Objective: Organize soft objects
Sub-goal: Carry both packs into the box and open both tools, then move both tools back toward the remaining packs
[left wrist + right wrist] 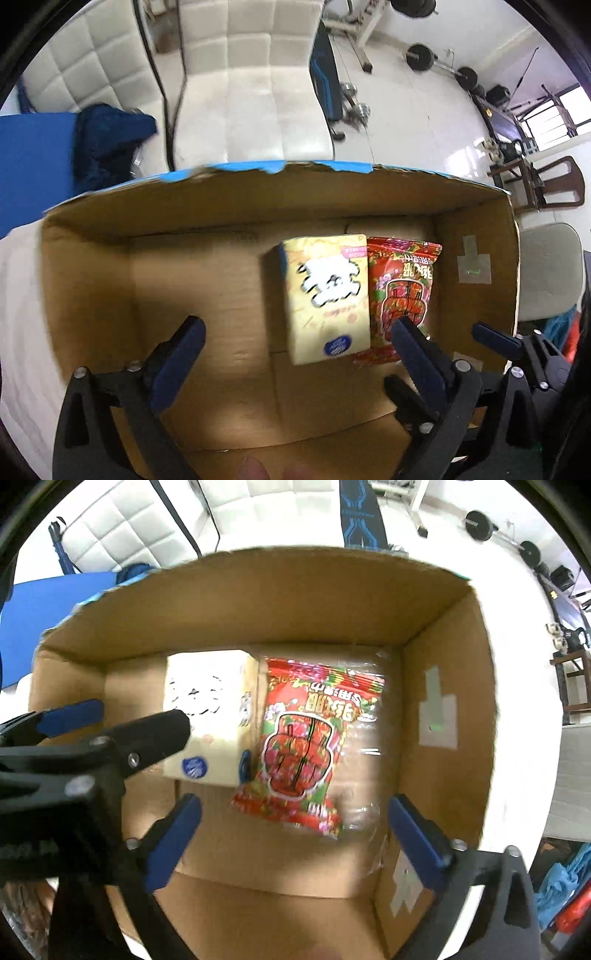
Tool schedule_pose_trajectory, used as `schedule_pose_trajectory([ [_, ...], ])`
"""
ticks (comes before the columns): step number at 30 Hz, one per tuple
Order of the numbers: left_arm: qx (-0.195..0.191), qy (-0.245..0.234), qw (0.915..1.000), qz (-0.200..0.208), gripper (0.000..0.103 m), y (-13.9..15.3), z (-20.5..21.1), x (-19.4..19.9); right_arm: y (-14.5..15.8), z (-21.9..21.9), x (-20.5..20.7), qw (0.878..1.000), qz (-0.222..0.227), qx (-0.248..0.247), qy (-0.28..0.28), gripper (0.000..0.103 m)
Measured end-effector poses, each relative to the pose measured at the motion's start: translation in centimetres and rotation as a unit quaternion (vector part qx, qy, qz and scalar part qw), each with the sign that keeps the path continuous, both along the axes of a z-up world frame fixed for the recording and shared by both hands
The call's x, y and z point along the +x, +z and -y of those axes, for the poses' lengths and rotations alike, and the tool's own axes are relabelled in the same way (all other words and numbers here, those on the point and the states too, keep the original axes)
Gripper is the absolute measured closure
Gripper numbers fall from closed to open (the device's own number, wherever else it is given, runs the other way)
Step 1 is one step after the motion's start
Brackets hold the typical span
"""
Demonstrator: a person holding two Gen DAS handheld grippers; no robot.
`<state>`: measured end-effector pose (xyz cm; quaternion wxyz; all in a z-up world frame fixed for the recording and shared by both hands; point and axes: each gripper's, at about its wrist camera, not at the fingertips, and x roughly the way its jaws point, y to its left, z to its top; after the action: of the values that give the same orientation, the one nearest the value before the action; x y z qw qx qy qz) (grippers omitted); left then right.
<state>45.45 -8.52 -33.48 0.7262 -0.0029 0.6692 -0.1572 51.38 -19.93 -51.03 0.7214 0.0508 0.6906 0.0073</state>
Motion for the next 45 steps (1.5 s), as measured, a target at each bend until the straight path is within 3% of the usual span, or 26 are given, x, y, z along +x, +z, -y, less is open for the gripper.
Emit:
schedule_pose_trajectory([
  [6,0.016,0.007,0.9982,0.058,0.000,2.9,-1.9,-3.4,3.0,-0.3,-3.4,0.998,0.054,-0.020,-0.025,0.000],
  [12,0.024,0.027,0.9926,0.116,0.000,6.2,-3.6,-6.8,4.9,-2.2,-5.9,0.991,0.119,-0.067,-0.011,0.000],
  [19,0.014,0.051,0.9848,0.166,0.000,10.6,-4.4,-10.6,10.2,-0.8,-10.8,0.988,0.140,-0.026,-0.056,0.000],
  [24,0.030,0.050,0.9795,0.193,0.000,13.2,-3.8,-13.2,14.5,-0.1,-14.5,0.986,0.157,-0.022,-0.060,0.000],
  [30,0.046,0.073,0.9779,0.190,0.000,15.0,-3.6,-16.2,18.2,1.0,-17.8,0.983,0.179,-0.008,-0.044,0.000],
  [36,0.073,0.113,0.9782,0.158,0.000,13.3,-5.8,-19.1,16.4,1.7,-20.3,0.991,0.127,0.035,-0.023,0.000],
  [41,0.097,0.141,0.9816,0.085,0.000,7.8,-9.0,-21.1,10.6,0.9,-21.5,0.997,0.063,0.054,-0.008,0.000],
  [45,0.102,0.163,0.9808,0.032,0.000,3.5,-11.5,-22.2,5.5,-1.3,-21.0,0.997,0.027,0.057,0.036,0.000],
])
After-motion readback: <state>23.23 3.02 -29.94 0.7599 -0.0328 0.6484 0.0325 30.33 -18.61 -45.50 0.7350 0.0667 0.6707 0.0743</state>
